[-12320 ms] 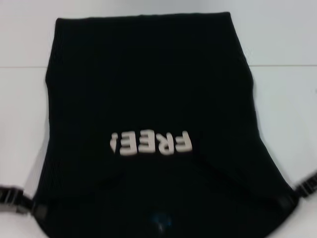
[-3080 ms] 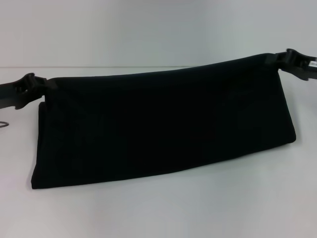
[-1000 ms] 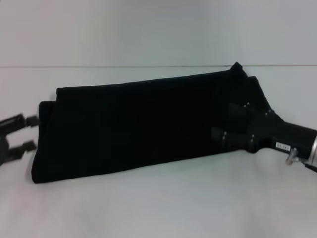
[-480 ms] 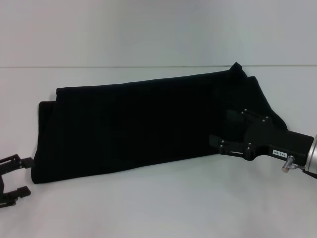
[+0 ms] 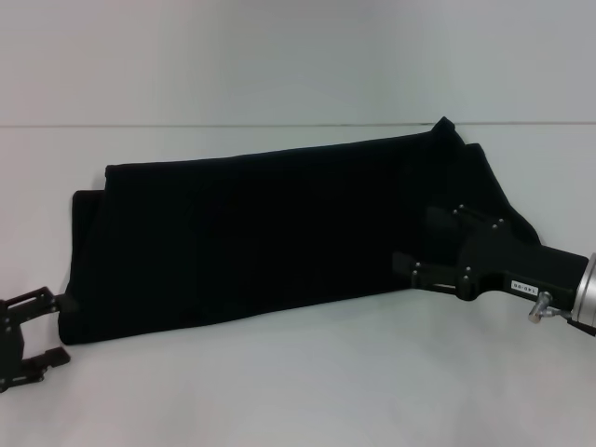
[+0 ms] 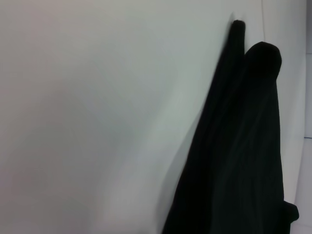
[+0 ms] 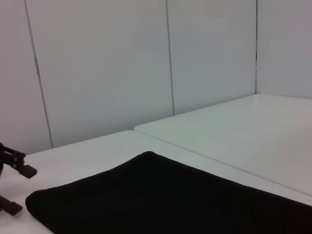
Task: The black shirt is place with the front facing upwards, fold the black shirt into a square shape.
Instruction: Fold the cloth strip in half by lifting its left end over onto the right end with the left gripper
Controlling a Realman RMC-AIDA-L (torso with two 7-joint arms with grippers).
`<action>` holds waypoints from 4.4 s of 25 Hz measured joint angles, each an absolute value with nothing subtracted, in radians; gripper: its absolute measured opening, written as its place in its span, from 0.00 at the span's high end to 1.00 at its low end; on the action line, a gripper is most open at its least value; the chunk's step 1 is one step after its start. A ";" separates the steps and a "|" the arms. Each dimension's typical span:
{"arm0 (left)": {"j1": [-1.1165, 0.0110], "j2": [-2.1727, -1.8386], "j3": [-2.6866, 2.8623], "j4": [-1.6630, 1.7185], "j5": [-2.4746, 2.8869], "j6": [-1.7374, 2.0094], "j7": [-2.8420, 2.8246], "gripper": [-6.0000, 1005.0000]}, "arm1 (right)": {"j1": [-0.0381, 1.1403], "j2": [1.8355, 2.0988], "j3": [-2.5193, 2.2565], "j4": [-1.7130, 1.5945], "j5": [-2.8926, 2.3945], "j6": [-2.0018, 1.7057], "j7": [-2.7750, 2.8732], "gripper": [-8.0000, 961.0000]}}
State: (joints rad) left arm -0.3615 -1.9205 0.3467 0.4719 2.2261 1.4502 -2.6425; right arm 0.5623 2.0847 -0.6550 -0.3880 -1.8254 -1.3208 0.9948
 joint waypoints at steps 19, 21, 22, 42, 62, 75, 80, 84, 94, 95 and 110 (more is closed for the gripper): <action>-0.385 -1.917 0.355 0.448 2.234 1.436 -2.652 0.16 | 0.556 2.086 -0.650 -0.375 -1.822 -1.327 1.005 0.02; -0.384 -1.915 0.352 0.448 2.246 1.435 -2.654 0.17 | 0.555 2.086 -0.651 -0.375 -1.822 -1.327 1.008 0.02; -0.386 -1.915 0.351 0.449 2.251 1.428 -2.655 0.17 | 0.555 2.086 -0.651 -0.375 -1.822 -1.328 1.008 0.02; -0.470 -1.904 0.387 0.418 2.255 1.325 -2.658 0.18 | 0.558 2.087 -0.652 -0.371 -1.822 -1.351 1.008 0.02; -0.491 -1.900 0.448 0.435 2.281 1.287 -2.656 0.77 | 0.555 2.084 -0.720 -0.370 -1.842 -1.358 1.009 0.02; -0.454 -1.867 0.414 0.523 2.279 1.293 -2.648 0.94 | 0.551 2.084 -0.714 -0.374 -1.838 -1.377 1.018 0.02; -0.426 -1.806 0.372 0.546 2.282 1.298 -2.655 0.92 | 0.545 2.079 -0.713 -0.382 -1.840 -1.378 1.057 0.02; -0.427 -1.781 0.327 0.551 2.282 1.326 -2.644 0.91 | 0.539 2.077 -0.720 -0.381 -1.842 -1.379 1.055 0.02; -0.596 -1.825 0.337 0.612 2.170 1.482 -2.622 0.88 | 0.500 2.076 -0.715 -0.384 -1.842 -1.377 1.042 0.02; -0.621 -1.835 0.346 0.619 2.166 1.486 -2.620 0.88 | 0.494 2.076 -0.714 -0.384 -1.842 -1.377 1.040 0.02; -0.895 -2.164 0.622 0.531 2.152 1.306 -2.502 0.84 | 0.432 2.080 -0.716 -0.373 -1.842 -1.379 1.045 0.02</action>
State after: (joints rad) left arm -0.8955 -2.1639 0.6221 0.5312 2.1515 1.3058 -2.5023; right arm 0.4320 2.0797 -0.7162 -0.3735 -1.8416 -1.3788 1.0450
